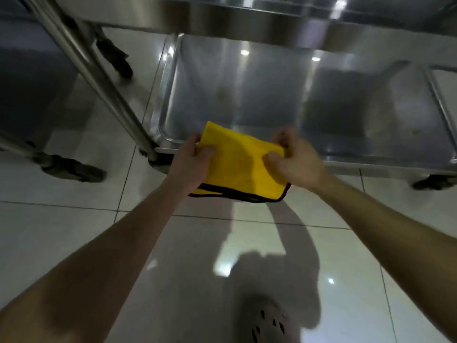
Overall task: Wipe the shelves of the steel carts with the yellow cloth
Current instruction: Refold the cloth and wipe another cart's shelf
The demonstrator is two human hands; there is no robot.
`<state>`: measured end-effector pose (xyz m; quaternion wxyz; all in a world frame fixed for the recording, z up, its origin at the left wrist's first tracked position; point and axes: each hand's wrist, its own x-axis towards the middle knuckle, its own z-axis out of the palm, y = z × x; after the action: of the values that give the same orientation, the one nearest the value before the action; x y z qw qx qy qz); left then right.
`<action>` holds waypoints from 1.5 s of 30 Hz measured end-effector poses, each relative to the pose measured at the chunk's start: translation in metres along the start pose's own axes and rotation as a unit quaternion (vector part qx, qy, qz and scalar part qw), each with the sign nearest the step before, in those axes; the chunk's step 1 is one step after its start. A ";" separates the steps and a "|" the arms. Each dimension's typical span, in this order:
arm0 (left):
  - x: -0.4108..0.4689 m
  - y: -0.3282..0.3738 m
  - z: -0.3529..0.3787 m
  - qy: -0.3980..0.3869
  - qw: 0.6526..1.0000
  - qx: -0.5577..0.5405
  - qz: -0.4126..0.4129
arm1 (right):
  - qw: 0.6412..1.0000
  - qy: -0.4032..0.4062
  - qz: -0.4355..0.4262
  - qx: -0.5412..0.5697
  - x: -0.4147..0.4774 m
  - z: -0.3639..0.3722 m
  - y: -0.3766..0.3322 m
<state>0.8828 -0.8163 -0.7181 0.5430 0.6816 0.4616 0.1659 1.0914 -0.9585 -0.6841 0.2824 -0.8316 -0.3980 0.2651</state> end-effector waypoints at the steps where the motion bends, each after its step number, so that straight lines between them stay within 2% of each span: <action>1: 0.019 0.003 0.006 0.022 0.999 0.003 0.025 | 0.999 0.043 -0.023 -0.004 0.021 -0.005 0.000; 3: 0.056 0.010 0.014 0.038 0.997 0.025 0.062 | 0.995 0.076 -0.049 -0.047 0.064 -0.011 0.001; 5: 0.077 0.010 0.018 0.032 0.995 0.069 0.072 | 0.981 0.040 -0.065 -0.179 0.092 -0.001 0.011; 7: 0.076 0.000 0.015 0.041 0.987 0.118 0.104 | 0.955 0.044 -0.104 -0.275 0.098 0.025 0.022; 10: 0.051 -0.026 -0.004 0.079 0.964 0.206 0.151 | 0.938 0.035 -0.161 -0.305 0.092 0.075 0.028; 12: 0.031 -0.040 -0.021 0.106 0.972 0.179 0.111 | 0.935 0.010 -0.154 -0.320 0.088 0.097 0.028; 15: 0.020 -0.057 -0.049 0.170 0.981 0.091 -0.008 | 0.939 0.003 -0.140 -0.313 0.091 0.104 0.021; 17: 0.023 -0.066 -0.068 0.207 0.973 -0.016 -0.103 | 0.936 0.000 -0.136 -0.324 0.096 0.105 0.017; 19: 0.028 -0.064 -0.085 0.243 0.953 -0.099 -0.152 | 0.928 0.009 -0.135 -0.348 0.099 0.111 0.016; 21: 0.036 -0.054 -0.099 0.264 0.953 -0.108 -0.099 | 0.924 0.015 -0.136 -0.357 0.102 0.115 0.016; 23: 0.043 -0.034 -0.104 0.257 0.959 -0.120 -0.010 | 0.923 0.012 -0.135 -0.360 0.103 0.115 0.017; 25: 0.052 -0.019 -0.105 0.251 0.957 -0.142 0.032 | 0.926 0.004 -0.130 -0.355 0.103 0.115 0.017; 30: 0.073 -0.017 -0.105 0.283 0.937 -0.198 0.059 | 0.937 -0.026 -0.124 -0.326 0.125 0.094 0.028; 37: 0.078 -0.029 -0.102 0.293 0.929 -0.195 0.116 | 0.941 0.012 -0.069 -0.331 0.222 0.067 0.031; 40: 0.081 -0.032 -0.096 0.331 0.916 -0.183 0.134 | 0.943 0.026 -0.054 -0.328 0.267 0.075 0.013; 45: 0.084 -0.033 -0.091 0.335 0.908 -0.209 0.143 | 0.937 0.011 -0.074 -0.340 0.311 0.117 -0.049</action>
<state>0.8450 -0.6952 -0.7384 0.4570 0.5159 0.4683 0.5529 1.1573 -0.6503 -0.7994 0.0057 -0.8487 -0.5222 0.0832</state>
